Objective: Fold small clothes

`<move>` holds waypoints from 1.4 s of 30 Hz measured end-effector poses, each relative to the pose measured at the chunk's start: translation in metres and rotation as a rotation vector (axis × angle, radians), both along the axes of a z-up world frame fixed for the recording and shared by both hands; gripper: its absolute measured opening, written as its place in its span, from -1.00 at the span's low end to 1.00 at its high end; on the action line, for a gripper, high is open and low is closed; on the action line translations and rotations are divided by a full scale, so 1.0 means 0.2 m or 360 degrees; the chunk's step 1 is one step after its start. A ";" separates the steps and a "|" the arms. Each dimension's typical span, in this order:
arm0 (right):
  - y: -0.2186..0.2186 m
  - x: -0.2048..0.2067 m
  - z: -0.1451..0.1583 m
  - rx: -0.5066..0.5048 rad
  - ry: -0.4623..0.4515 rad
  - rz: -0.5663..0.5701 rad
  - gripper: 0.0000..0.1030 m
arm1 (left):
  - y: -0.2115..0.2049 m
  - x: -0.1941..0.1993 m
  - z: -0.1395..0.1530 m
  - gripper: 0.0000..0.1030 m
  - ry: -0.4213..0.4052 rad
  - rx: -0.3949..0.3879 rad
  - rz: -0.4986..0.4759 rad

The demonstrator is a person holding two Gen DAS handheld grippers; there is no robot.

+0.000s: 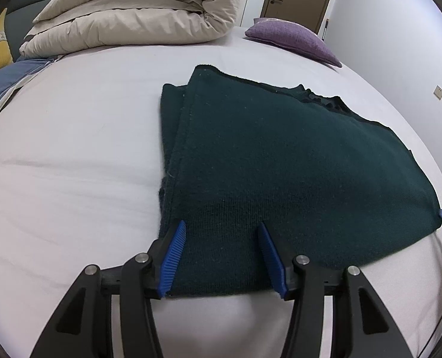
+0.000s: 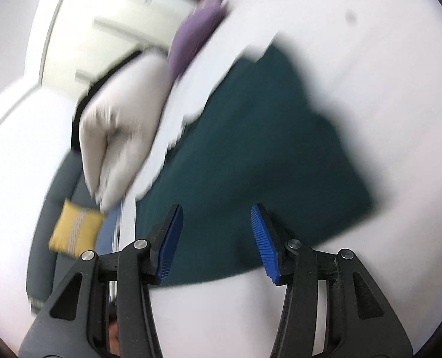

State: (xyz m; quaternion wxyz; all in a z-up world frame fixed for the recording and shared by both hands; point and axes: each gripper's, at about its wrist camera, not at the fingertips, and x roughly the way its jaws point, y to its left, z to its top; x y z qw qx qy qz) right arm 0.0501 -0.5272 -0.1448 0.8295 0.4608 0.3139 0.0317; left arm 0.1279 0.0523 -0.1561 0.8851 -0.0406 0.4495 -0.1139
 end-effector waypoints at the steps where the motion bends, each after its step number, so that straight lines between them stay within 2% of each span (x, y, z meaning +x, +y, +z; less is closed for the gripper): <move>1: -0.07 -0.05 0.02 -0.0020 -0.0009 -0.0060 0.03 | 0.00 0.00 0.00 0.07 0.0000 0.0004 0.0000; 4: -0.25 -0.15 0.07 -0.0064 -0.0006 -0.0133 0.10 | -0.01 0.00 0.01 0.08 -0.0002 0.0023 0.0001; 8: -0.34 -0.18 0.07 -0.0079 0.0041 -0.0141 0.11 | -0.03 0.00 0.05 0.10 0.0009 0.0038 0.0017; 11: -0.35 -0.12 0.05 -0.0078 0.0088 -0.0108 0.35 | -0.06 -0.02 0.14 0.10 -0.0028 0.0004 0.0012; 15: -0.31 0.02 0.02 -0.0078 0.0137 -0.0044 0.37 | -0.21 -0.03 0.31 0.29 -0.0135 -0.0043 -0.0098; 19: -0.27 0.13 0.02 -0.0041 0.0149 -0.0022 0.37 | -0.39 0.06 0.37 0.29 -0.0152 -0.0072 -0.0182; 23: -0.27 0.23 0.02 -0.0009 0.0158 -0.0005 0.37 | -0.60 0.19 0.32 0.29 -0.0104 -0.0058 -0.0264; 29: -0.28 0.38 -0.02 0.0047 0.0202 0.0017 0.36 | -0.78 0.32 0.23 0.28 -0.0030 -0.0018 -0.0296; 32: -0.25 0.45 -0.03 0.0062 0.0204 0.0086 0.37 | -0.81 0.38 0.13 0.27 0.0065 -0.0013 -0.0305; 38: -0.23 0.54 -0.06 0.0170 0.0204 0.0180 0.37 | -0.82 0.32 0.08 0.28 -0.0010 0.0019 -0.0352; 42: -0.21 0.63 -0.06 0.0208 0.0271 0.0223 0.35 | -0.79 0.33 0.07 0.27 0.0000 -0.0034 -0.0337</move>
